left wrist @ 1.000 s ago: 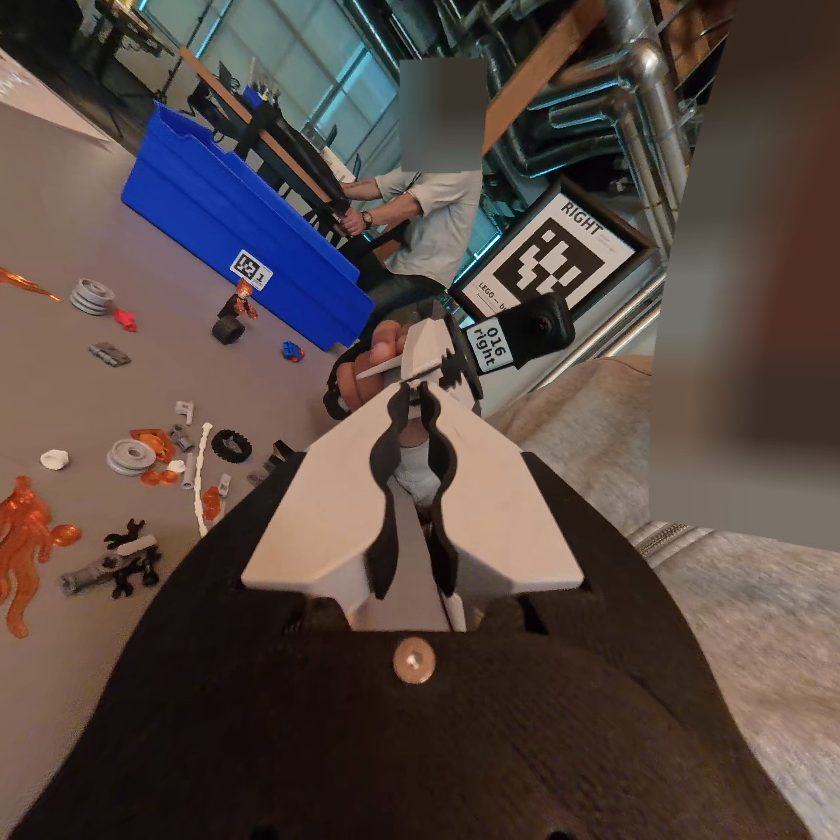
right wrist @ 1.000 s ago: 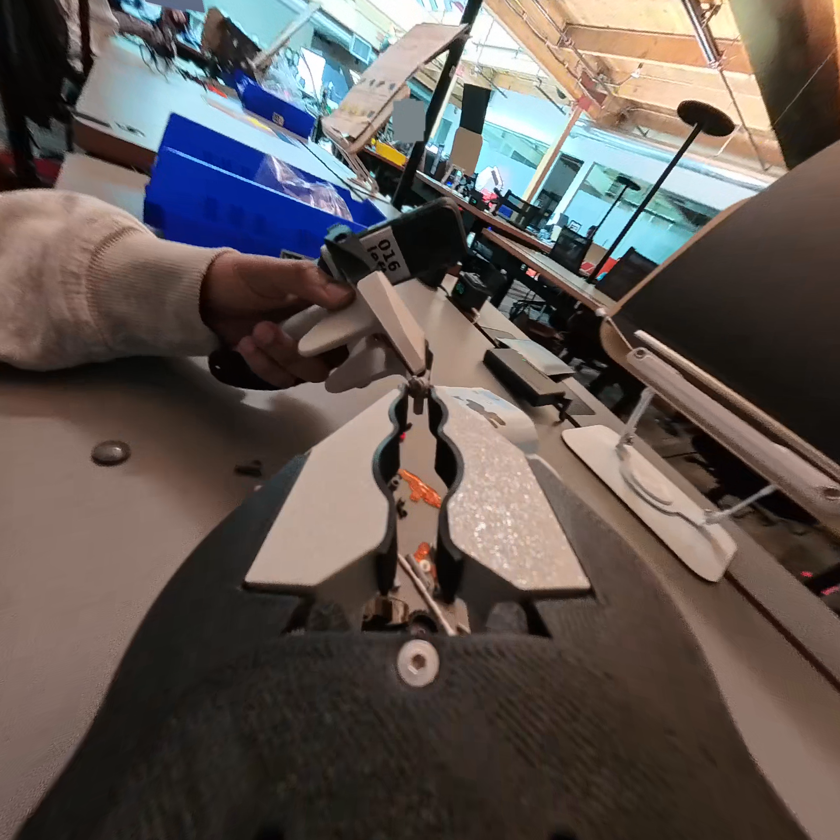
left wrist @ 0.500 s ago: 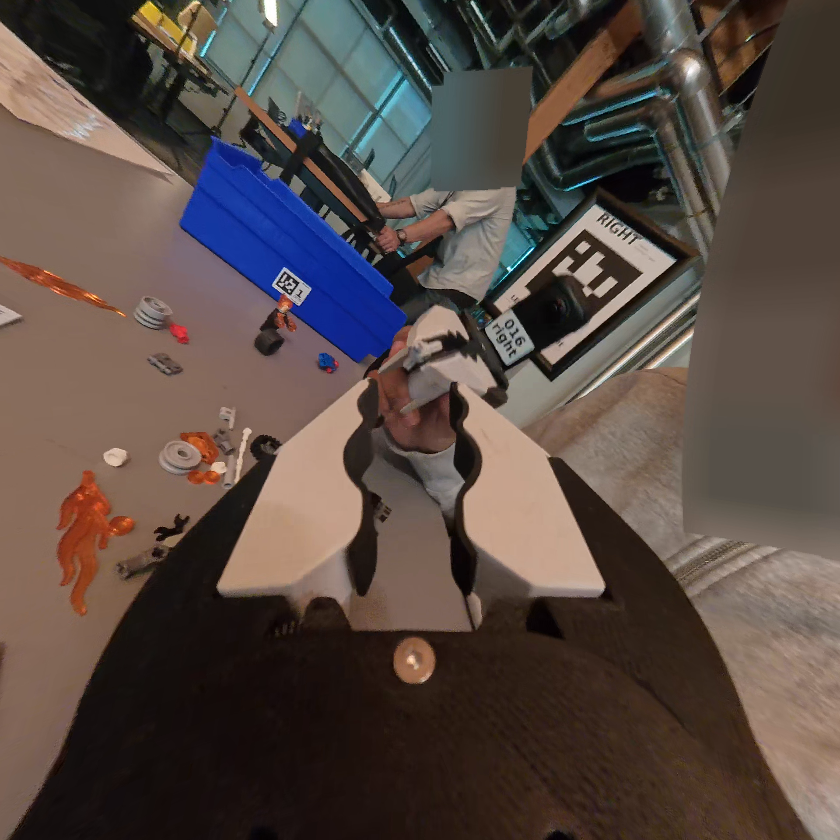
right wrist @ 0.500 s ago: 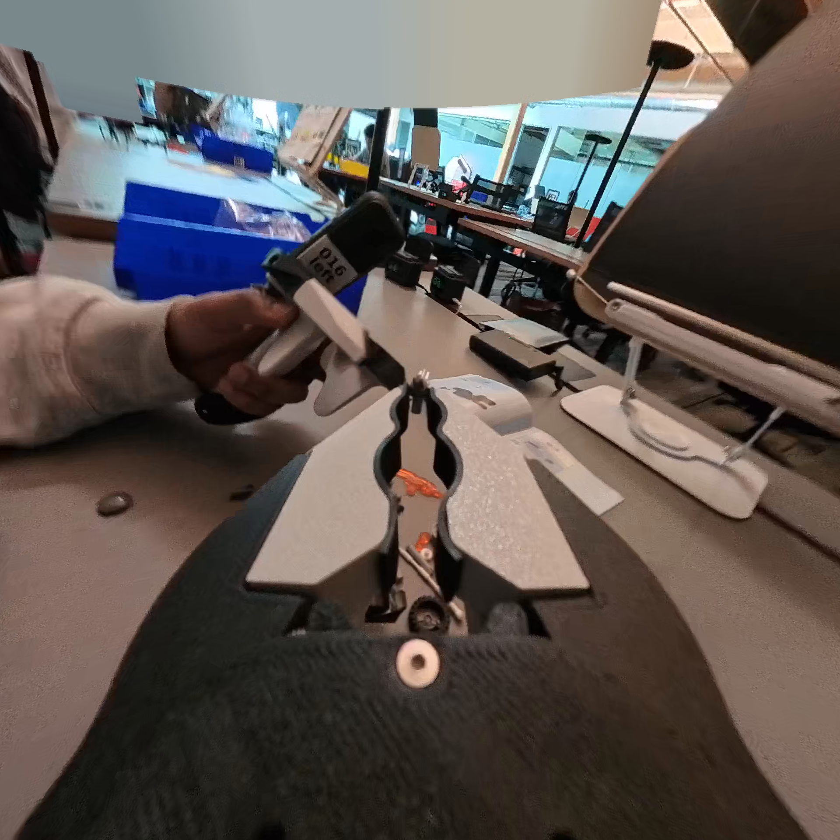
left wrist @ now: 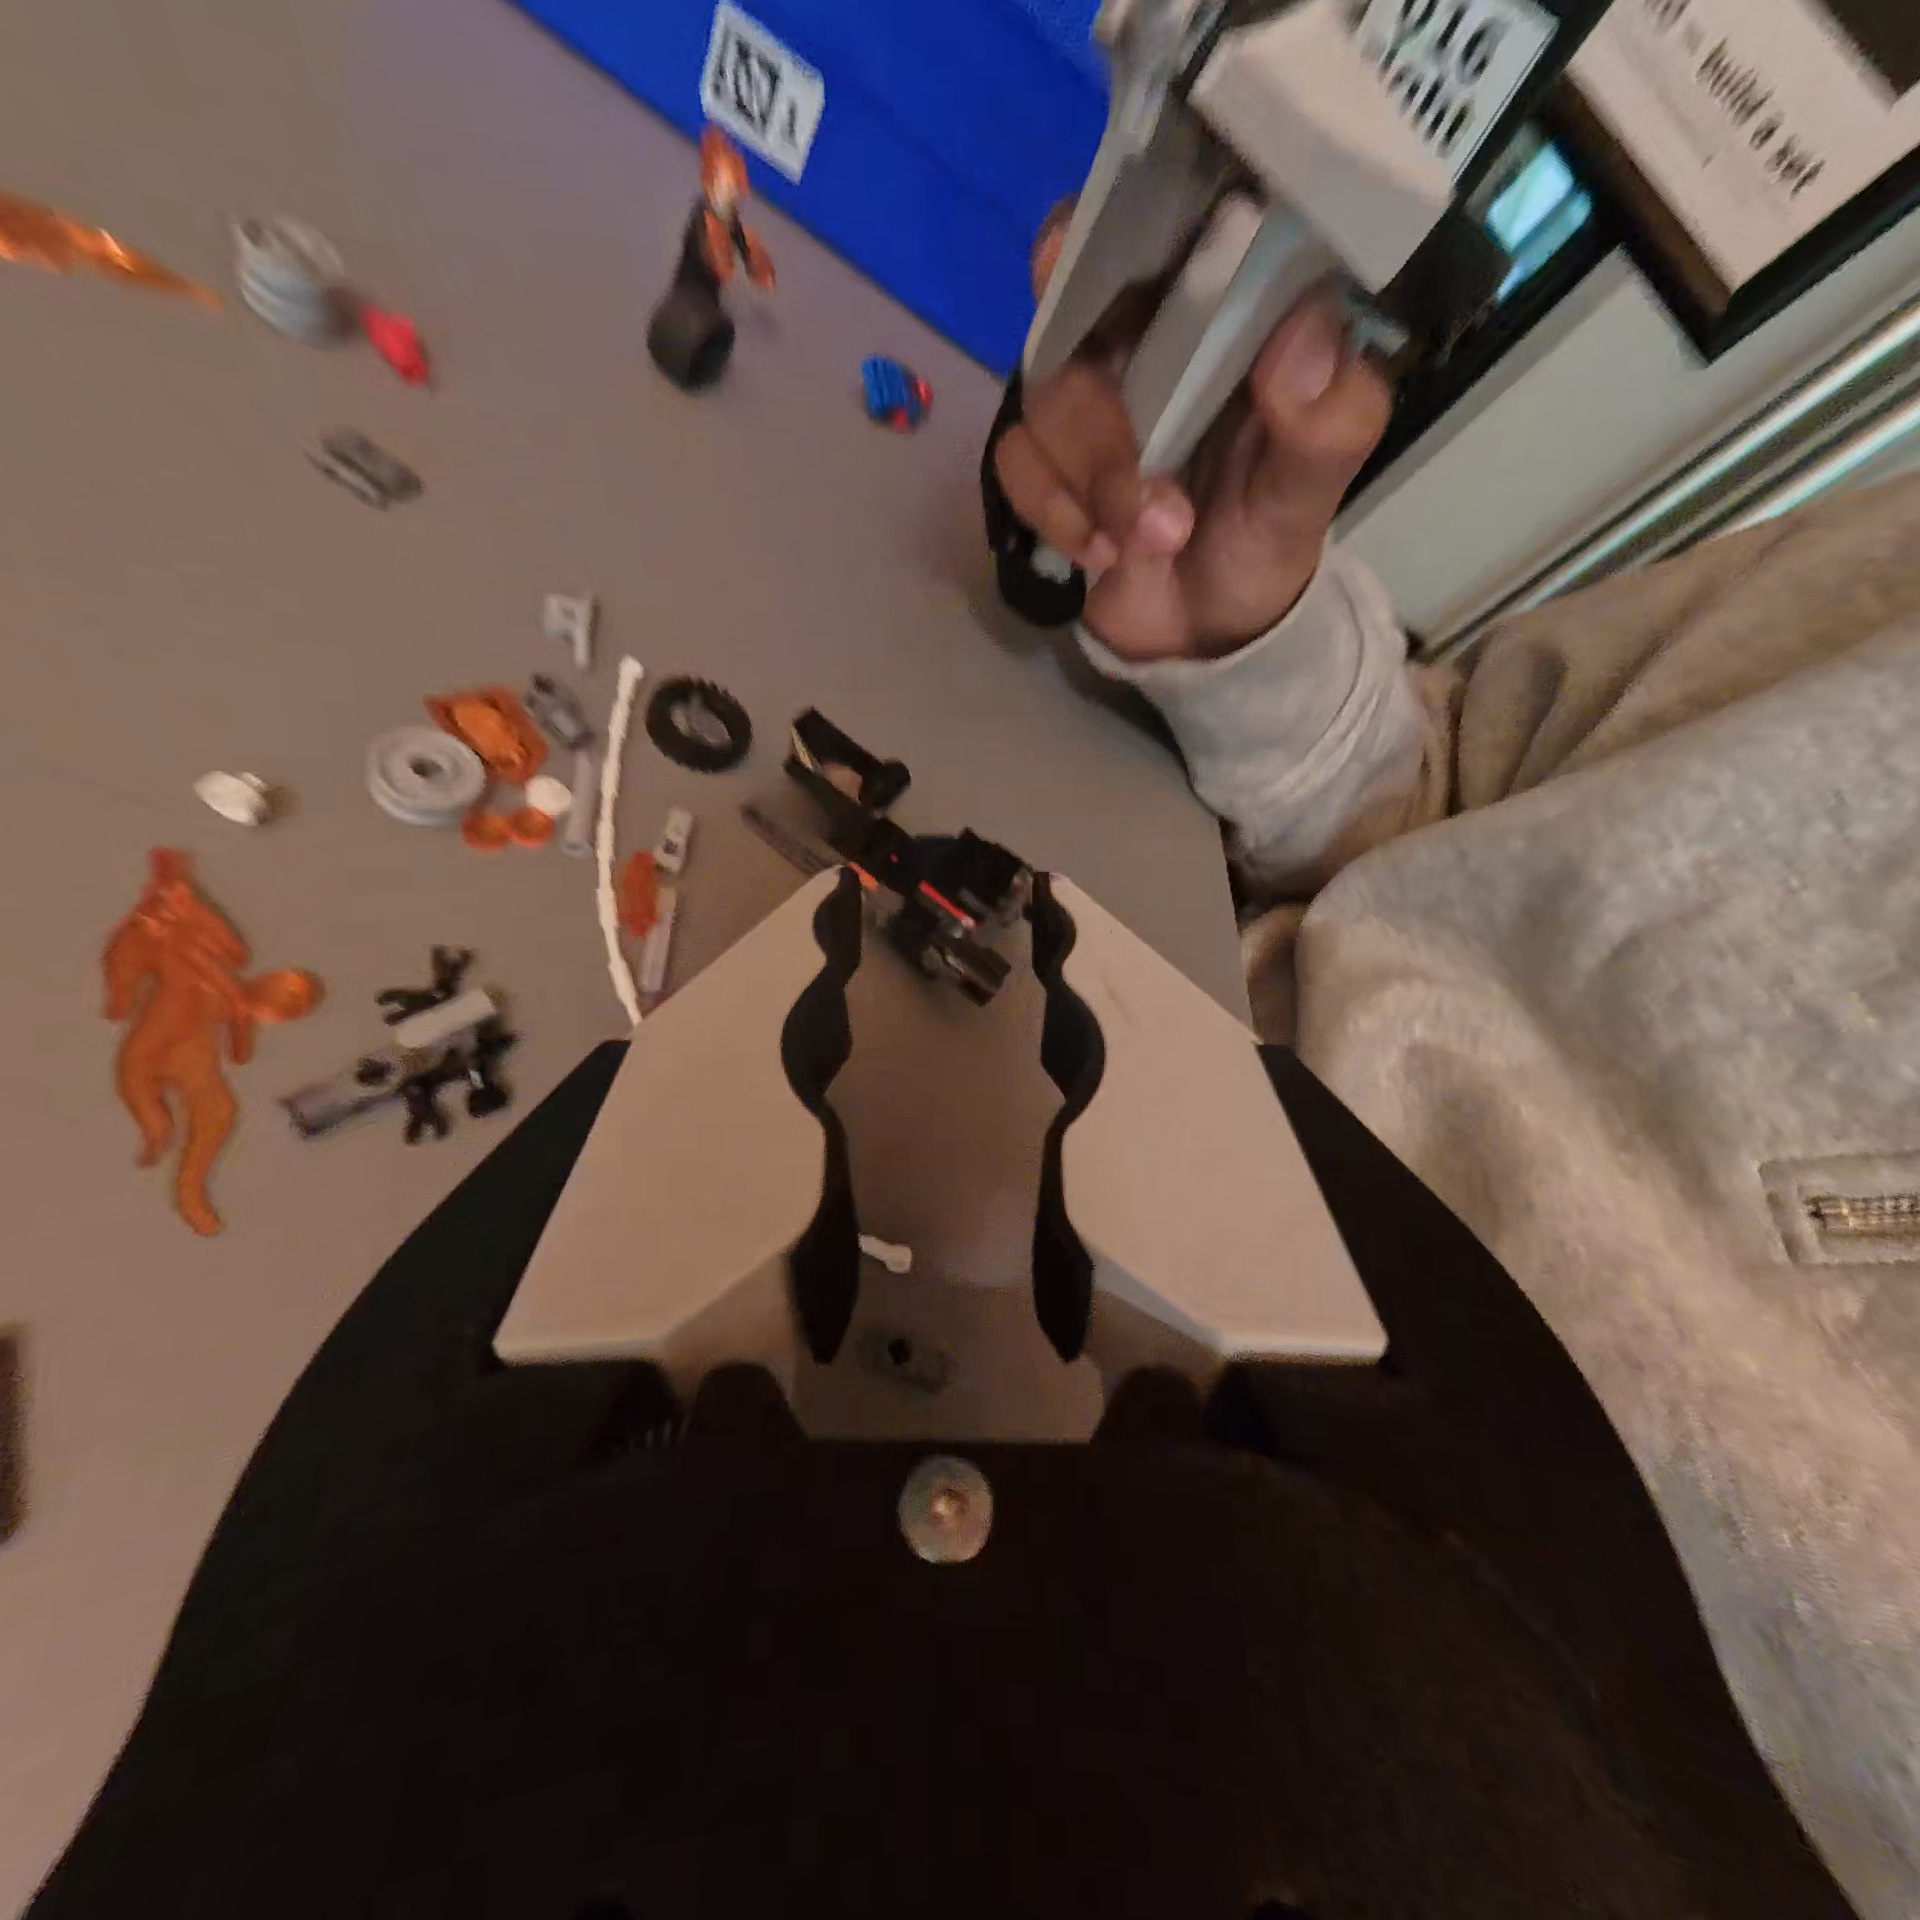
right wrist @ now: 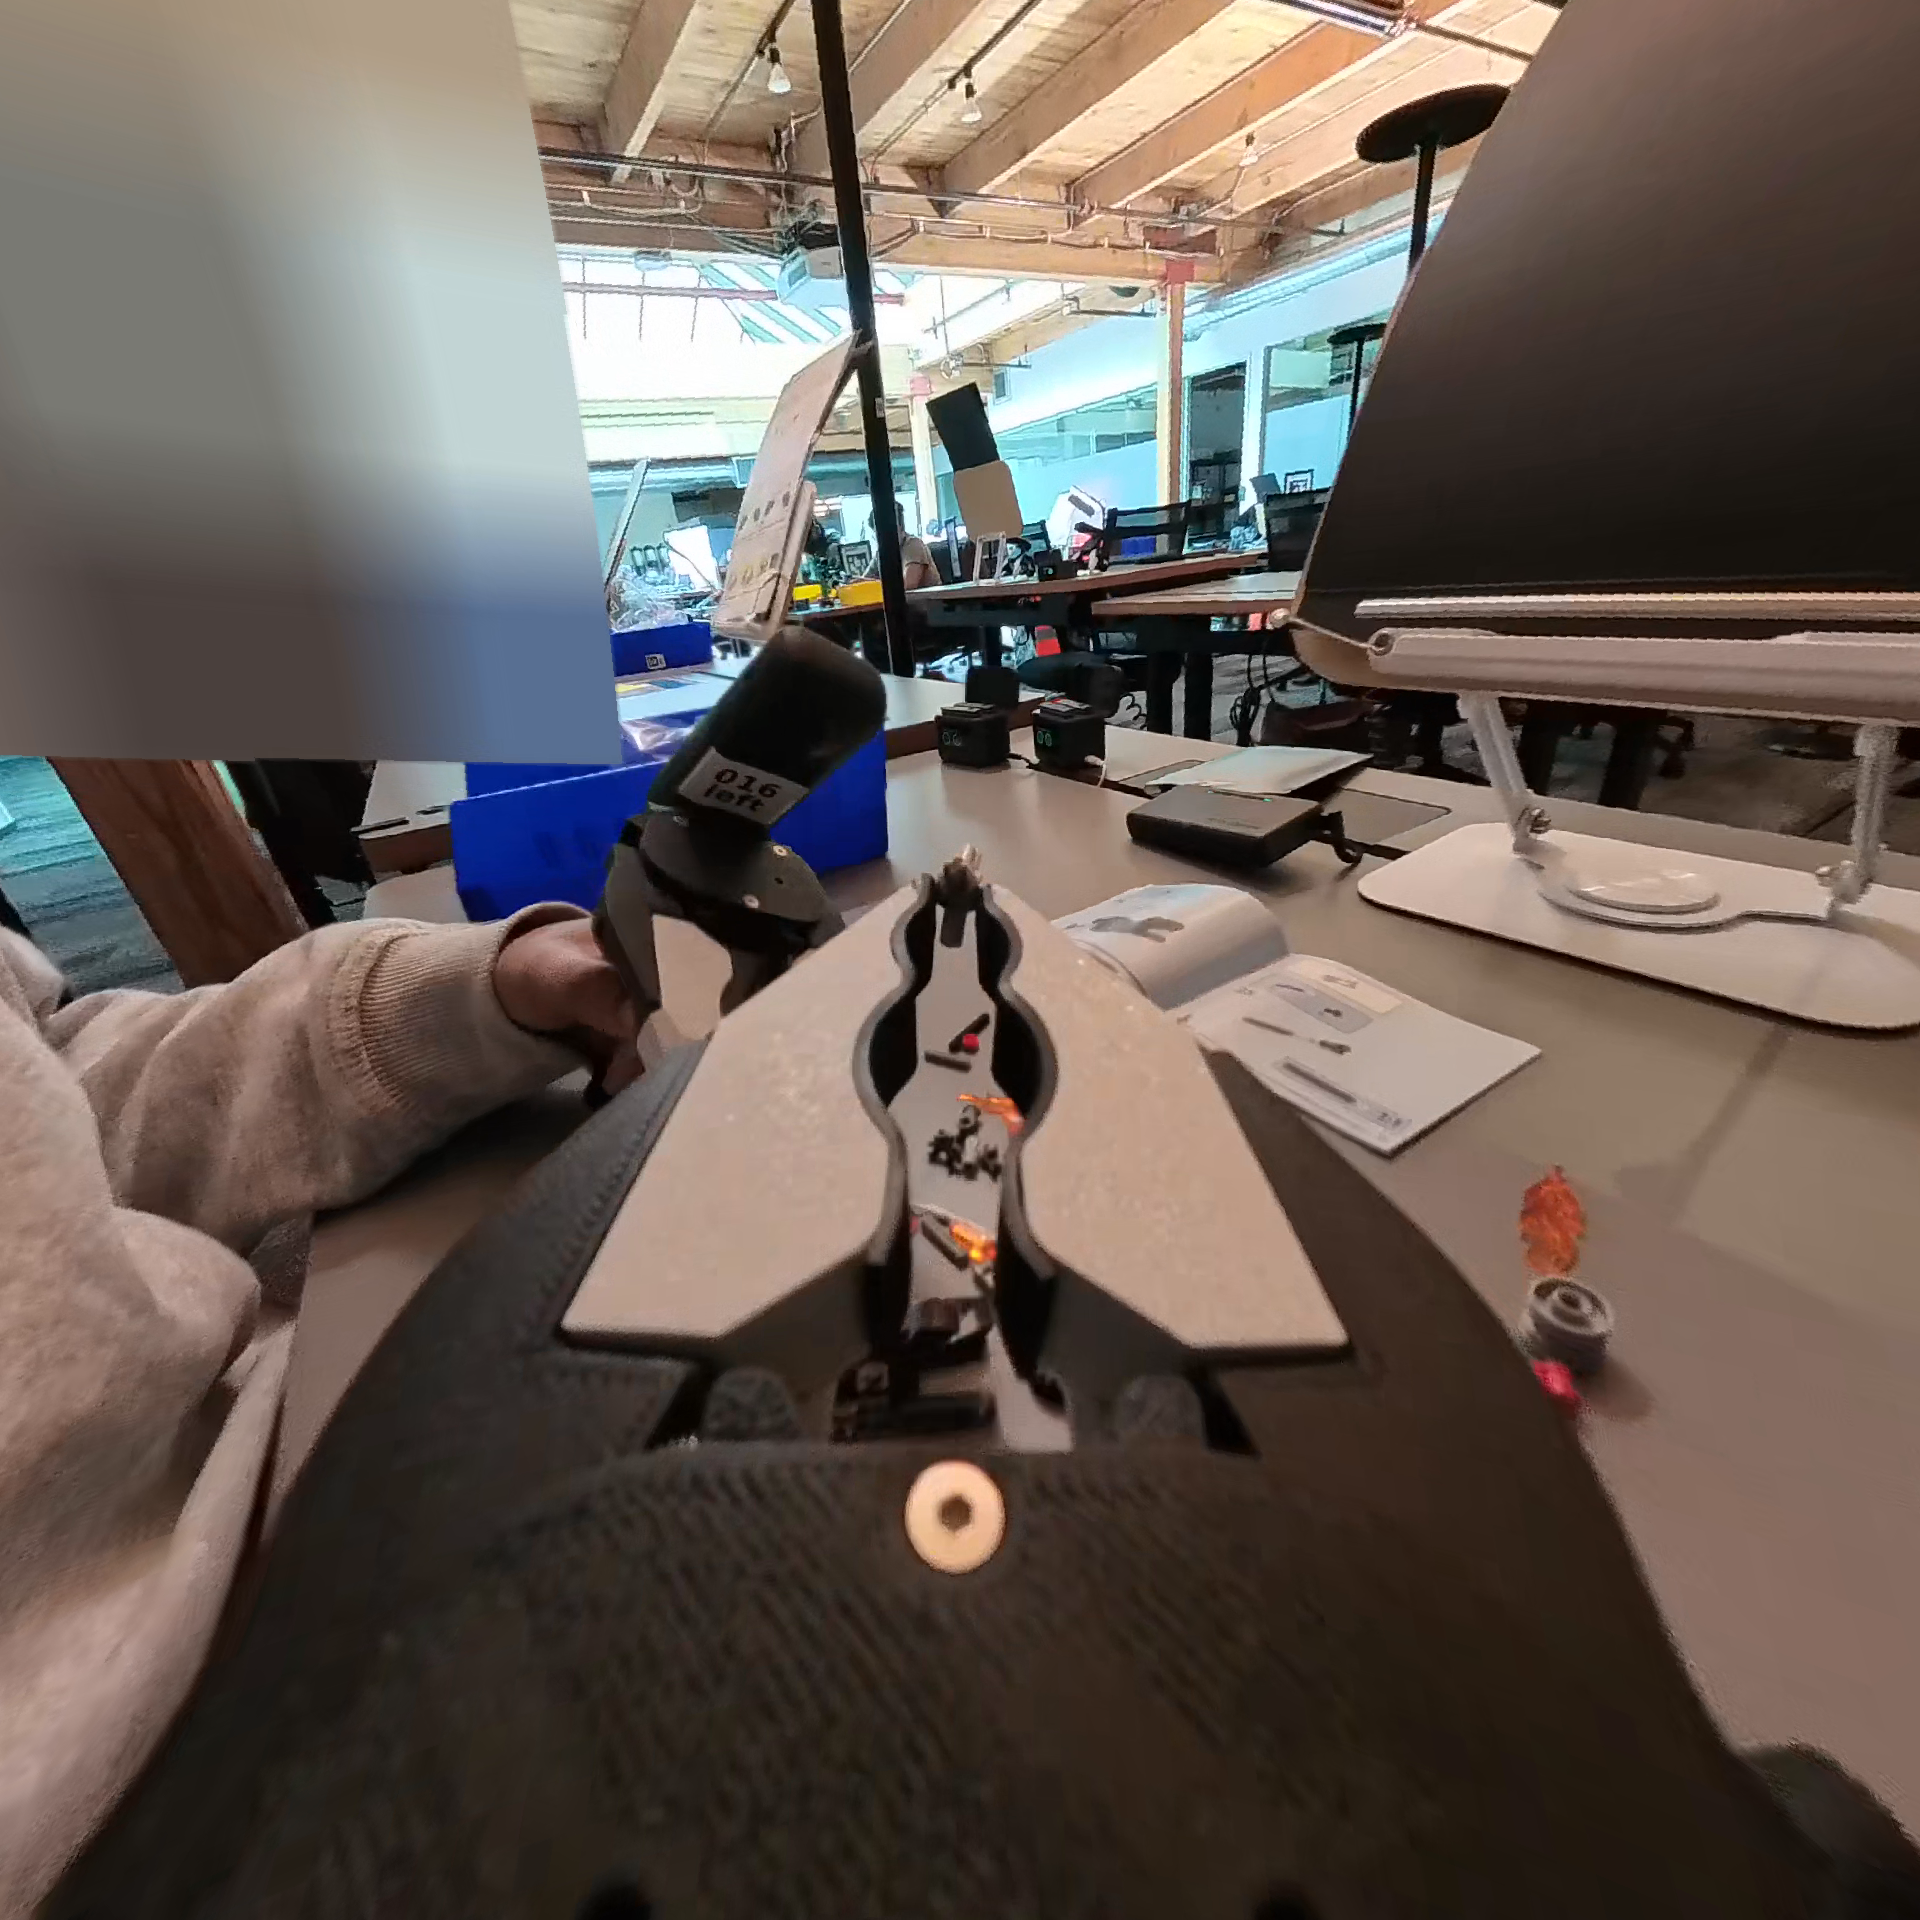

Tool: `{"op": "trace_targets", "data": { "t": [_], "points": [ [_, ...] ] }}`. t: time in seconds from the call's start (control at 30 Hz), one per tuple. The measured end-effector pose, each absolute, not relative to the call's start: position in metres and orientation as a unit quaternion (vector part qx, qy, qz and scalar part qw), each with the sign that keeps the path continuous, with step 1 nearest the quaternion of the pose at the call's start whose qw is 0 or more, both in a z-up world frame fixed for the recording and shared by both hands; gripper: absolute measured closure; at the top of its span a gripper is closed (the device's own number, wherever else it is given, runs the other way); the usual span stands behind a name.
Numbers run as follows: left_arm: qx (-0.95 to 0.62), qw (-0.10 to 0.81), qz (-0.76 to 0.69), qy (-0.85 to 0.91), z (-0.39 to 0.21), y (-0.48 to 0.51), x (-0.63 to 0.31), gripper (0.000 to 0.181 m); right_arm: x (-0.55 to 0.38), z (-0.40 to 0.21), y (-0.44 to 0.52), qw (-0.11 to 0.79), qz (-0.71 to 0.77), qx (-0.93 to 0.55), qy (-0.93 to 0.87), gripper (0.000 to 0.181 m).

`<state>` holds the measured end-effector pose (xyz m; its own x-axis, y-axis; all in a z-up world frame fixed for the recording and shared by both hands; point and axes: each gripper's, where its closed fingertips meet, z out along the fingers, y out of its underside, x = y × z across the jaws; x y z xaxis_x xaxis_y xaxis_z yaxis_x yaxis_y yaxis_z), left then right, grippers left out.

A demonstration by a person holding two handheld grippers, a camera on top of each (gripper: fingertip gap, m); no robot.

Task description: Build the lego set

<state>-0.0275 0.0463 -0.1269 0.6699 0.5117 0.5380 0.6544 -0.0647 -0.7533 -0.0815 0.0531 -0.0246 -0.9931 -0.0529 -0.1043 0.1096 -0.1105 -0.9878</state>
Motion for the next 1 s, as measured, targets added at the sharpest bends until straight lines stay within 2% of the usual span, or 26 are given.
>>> {"op": "trace_targets", "data": {
  "t": [0.13, 0.3, 0.43, 0.57, 0.63, 0.73, 1.0],
  "points": [
    [-0.766, 0.500, -0.069, -0.398, -0.147, 0.062, -0.014, 0.144, -0.071, -0.032, 0.077, 0.029, -0.733, 0.030, 0.679, 0.176],
    [-0.760, 0.523, -0.096, -0.374, -0.139, 0.093, -0.003, 0.142, -0.074, -0.041, 0.113, -0.046, -0.719, 0.046, 0.692, 0.176],
    [-0.784, 0.510, -0.116, -0.335, -0.139, 0.115, 0.006, 0.140, -0.080, -0.030, 0.132, -0.041, -0.726, 0.053, 0.684, 0.177],
    [-0.822, 0.488, -0.045, -0.289, -0.126, 0.112, 0.000, 0.141, -0.087, -0.033, 0.144, -0.024, -0.718, 0.065, 0.692, 0.177],
    [-0.836, 0.476, 0.011, -0.275, -0.117, 0.104, -0.014, 0.127, -0.088, -0.037, 0.146, -0.015, -0.713, 0.069, 0.697, 0.176],
    [-0.868, 0.432, 0.045, -0.240, -0.116, 0.098, -0.032, 0.110, -0.087, -0.039, 0.145, -0.008, -0.712, 0.067, 0.699, 0.176],
    [-0.963, 0.245, -0.051, -0.095, -0.154, 0.106, -0.023, 0.107, -0.092, -0.038, 0.151, -0.010, -0.714, 0.071, 0.697, 0.177]
  ]
}}
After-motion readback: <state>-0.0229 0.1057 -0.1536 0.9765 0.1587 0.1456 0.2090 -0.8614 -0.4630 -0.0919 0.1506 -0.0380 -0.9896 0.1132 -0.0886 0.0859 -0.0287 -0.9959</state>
